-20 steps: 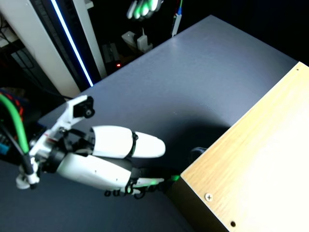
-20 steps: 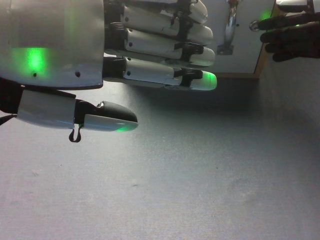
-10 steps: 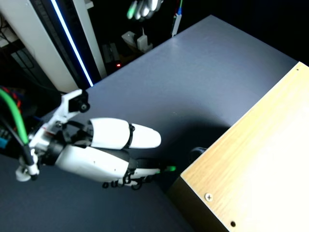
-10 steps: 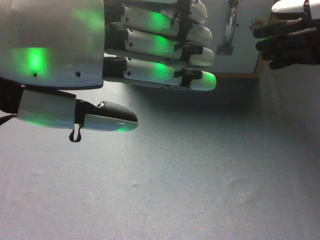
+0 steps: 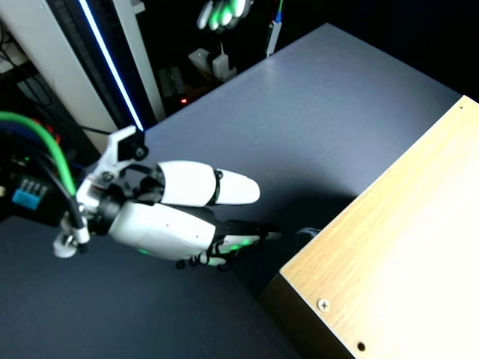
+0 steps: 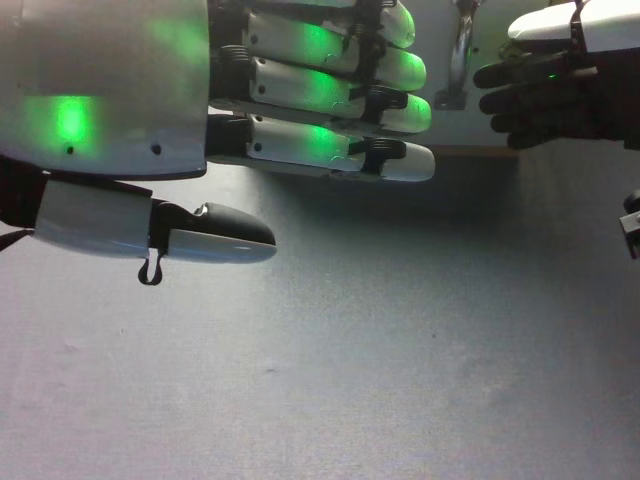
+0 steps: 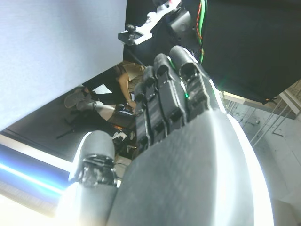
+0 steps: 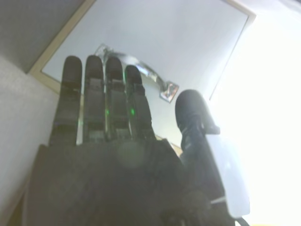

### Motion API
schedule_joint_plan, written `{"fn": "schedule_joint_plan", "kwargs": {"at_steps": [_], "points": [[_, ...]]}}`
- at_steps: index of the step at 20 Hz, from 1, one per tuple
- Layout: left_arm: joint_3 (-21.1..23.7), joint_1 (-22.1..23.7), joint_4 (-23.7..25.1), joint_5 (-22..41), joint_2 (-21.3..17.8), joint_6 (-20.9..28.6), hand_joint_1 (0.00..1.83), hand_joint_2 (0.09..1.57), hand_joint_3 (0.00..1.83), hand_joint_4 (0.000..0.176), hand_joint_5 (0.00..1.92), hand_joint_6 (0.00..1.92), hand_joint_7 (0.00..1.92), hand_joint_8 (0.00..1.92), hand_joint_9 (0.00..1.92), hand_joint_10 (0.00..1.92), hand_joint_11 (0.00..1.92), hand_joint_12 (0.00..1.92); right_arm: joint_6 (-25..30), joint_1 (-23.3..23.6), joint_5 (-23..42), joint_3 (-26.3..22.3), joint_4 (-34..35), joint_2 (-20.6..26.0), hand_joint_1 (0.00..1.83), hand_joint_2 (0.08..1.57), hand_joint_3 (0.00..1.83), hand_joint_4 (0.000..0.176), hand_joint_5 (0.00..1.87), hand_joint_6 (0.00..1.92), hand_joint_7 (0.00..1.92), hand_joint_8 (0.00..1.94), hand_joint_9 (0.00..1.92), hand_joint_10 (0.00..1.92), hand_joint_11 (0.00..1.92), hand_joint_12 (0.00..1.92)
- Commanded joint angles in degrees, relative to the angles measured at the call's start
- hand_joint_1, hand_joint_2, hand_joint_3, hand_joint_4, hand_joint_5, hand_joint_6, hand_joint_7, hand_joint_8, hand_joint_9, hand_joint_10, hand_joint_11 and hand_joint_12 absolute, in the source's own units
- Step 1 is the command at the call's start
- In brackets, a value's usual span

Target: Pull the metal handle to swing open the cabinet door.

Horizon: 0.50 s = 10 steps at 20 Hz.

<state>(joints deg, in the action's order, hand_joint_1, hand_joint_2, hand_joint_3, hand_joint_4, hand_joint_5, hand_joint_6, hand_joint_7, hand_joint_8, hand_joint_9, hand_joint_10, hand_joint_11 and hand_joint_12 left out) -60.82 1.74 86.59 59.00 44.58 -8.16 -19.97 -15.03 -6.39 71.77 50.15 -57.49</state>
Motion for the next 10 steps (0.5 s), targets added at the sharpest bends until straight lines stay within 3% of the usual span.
{"fn": "schedule_joint_plan", "kwargs": {"at_steps": [1, 10], "points": [[-0.1, 0.6, -5.4, 1.3, -0.5, -0.5, 0.0, 1.56, 0.0, 0.0, 0.3, 0.0, 0.34, 0.0, 0.31, 0.0, 0.0, 0.73, 0.3, 0.4, 4.9, 0.4, 1.1, 0.2, 0.0, 1.54, 0.0, 0.0, 0.33, 0.0, 0.37, 0.0, 0.33, 0.0, 0.0, 0.87], [-0.1, 0.6, -5.4, 1.3, -0.5, -0.5, 0.0, 1.56, 0.0, 0.0, 0.3, 0.0, 0.34, 0.0, 0.31, 0.0, 0.0, 0.72, 0.1, -1.7, 10.3, 2.8, 0.9, -2.8, 0.0, 1.55, 0.0, 0.0, 0.33, 0.0, 0.37, 0.0, 0.33, 0.0, 0.0, 0.85]]}}
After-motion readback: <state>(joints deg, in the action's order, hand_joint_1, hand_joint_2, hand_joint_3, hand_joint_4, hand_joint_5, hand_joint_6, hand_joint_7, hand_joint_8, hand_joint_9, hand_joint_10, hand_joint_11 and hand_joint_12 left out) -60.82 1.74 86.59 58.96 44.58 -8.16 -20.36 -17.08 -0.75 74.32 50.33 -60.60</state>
